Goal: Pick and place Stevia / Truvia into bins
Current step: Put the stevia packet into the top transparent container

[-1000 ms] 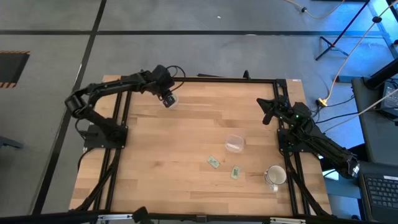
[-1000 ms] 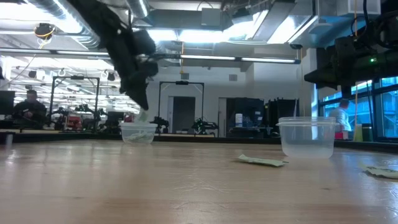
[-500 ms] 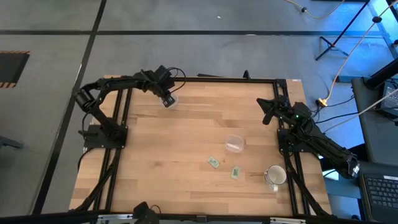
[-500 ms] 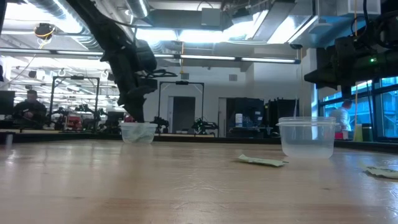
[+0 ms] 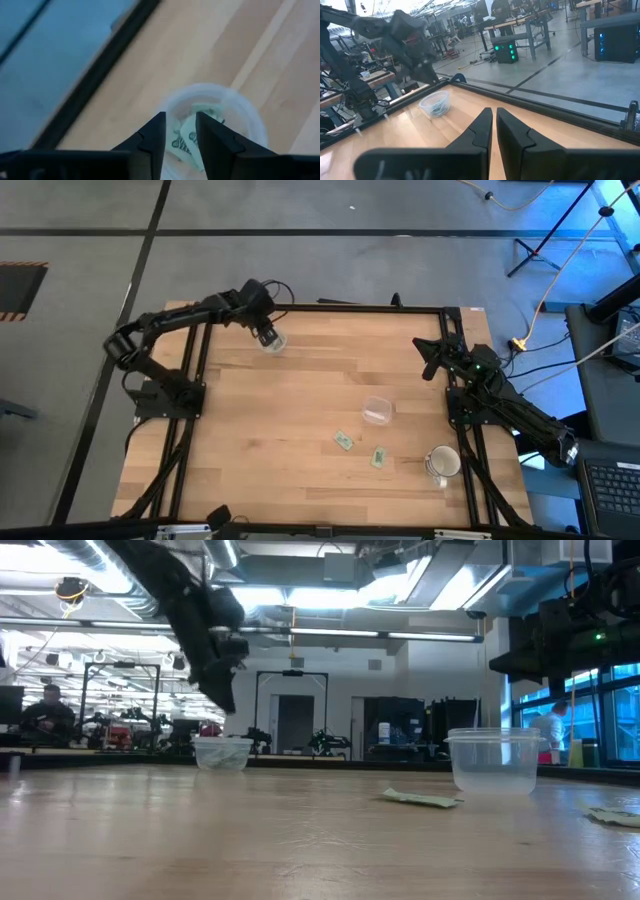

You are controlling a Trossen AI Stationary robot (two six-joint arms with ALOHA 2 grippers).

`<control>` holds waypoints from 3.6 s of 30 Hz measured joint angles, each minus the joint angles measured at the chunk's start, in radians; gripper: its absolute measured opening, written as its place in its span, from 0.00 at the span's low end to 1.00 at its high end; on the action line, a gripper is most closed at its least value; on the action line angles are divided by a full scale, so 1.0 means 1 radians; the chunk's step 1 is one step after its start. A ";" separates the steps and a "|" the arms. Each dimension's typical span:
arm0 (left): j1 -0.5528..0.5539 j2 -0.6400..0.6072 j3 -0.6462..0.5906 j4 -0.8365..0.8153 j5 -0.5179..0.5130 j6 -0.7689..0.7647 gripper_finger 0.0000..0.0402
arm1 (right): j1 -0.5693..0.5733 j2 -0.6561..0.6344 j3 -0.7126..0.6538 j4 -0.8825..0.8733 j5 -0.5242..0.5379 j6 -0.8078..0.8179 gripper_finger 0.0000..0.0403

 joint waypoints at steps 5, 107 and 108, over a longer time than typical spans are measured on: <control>-0.036 -0.162 0.000 0.001 0.051 0.000 0.27 | 0.000 0.000 0.000 0.037 -0.116 -0.131 0.07; -0.385 -0.944 -0.678 0.431 0.180 -0.167 0.25 | 1.294 1.875 1.342 -0.974 0.251 0.184 0.40; -0.385 -0.944 -0.678 0.431 0.180 -0.167 0.25 | 1.294 1.880 1.342 -0.974 0.255 0.182 0.40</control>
